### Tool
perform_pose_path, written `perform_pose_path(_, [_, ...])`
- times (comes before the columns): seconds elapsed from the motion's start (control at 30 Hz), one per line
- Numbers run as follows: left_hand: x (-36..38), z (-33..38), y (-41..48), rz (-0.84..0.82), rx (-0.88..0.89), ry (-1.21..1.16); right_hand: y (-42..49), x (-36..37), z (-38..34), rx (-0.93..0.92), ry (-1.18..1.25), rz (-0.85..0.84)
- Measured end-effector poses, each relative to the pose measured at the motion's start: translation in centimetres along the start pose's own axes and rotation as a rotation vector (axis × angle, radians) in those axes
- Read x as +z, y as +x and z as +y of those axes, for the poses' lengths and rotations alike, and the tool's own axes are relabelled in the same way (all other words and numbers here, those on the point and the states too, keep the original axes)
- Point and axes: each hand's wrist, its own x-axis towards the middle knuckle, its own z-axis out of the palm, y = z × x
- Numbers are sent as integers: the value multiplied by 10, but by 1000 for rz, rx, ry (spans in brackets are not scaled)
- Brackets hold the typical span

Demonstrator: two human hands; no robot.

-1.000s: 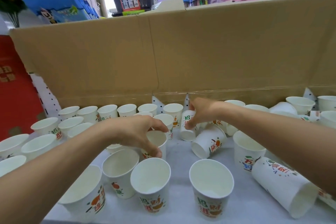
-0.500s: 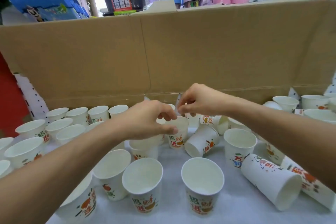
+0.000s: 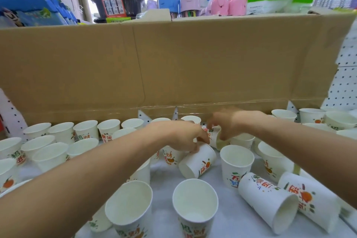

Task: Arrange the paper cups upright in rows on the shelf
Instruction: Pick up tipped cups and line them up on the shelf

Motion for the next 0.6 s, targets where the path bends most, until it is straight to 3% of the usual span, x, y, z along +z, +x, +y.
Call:
perform_pose_path(0.23, [0, 9, -18, 62, 18, -52, 5, 0, -5, -92, -334, 248])
perform_pose_path(0.43, [3, 7, -46, 68, -8, -108, 11, 1, 7, -29, -67, 401])
perform_pose_path(0.6, [1, 3, -61, -87, -70, -156, 17, -1, 7, 1, 277, 255])
